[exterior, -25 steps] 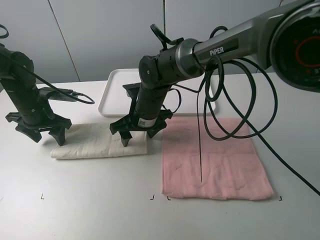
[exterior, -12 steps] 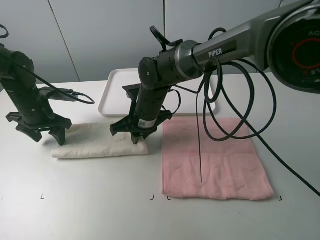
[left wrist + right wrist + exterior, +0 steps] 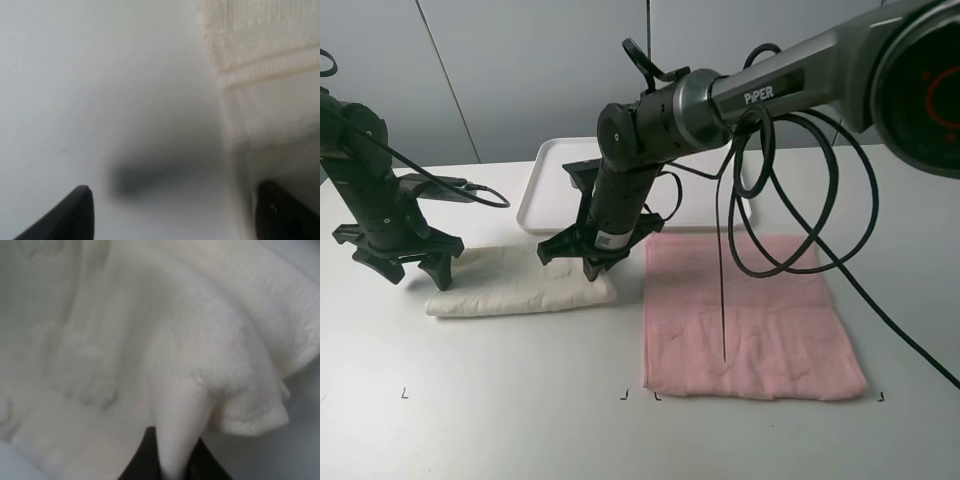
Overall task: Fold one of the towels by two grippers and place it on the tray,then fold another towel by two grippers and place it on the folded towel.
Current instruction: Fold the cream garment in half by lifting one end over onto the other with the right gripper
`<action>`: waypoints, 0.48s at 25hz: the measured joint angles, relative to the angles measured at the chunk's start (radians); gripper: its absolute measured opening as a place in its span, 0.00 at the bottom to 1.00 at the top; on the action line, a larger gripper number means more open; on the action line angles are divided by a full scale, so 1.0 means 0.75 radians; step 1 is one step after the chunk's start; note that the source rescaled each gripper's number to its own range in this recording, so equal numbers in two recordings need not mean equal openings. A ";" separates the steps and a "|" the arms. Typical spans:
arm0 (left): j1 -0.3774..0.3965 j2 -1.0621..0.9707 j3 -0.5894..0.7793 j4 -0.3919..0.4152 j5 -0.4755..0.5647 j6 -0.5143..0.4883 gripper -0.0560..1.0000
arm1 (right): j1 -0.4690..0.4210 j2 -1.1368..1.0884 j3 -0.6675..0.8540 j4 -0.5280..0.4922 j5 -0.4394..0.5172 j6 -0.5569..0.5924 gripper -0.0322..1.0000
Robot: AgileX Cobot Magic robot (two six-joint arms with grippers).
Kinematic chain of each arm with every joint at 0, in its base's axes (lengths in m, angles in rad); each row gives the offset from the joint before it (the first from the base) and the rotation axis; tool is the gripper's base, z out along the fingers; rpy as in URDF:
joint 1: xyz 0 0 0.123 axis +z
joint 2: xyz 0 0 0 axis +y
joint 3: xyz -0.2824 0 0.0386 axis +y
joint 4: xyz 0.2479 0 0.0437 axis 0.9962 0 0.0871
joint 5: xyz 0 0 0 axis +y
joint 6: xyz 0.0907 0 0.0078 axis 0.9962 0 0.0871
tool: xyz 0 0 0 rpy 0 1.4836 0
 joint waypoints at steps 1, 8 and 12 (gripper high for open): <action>0.000 0.000 0.000 0.000 0.000 0.000 0.85 | 0.000 -0.013 0.000 0.000 0.003 -0.001 0.06; 0.000 0.000 0.000 0.000 -0.003 0.000 0.85 | 0.000 -0.078 0.000 0.182 0.040 -0.121 0.06; 0.000 0.000 0.000 0.000 -0.005 0.000 0.85 | 0.000 -0.078 0.000 0.454 0.034 -0.258 0.06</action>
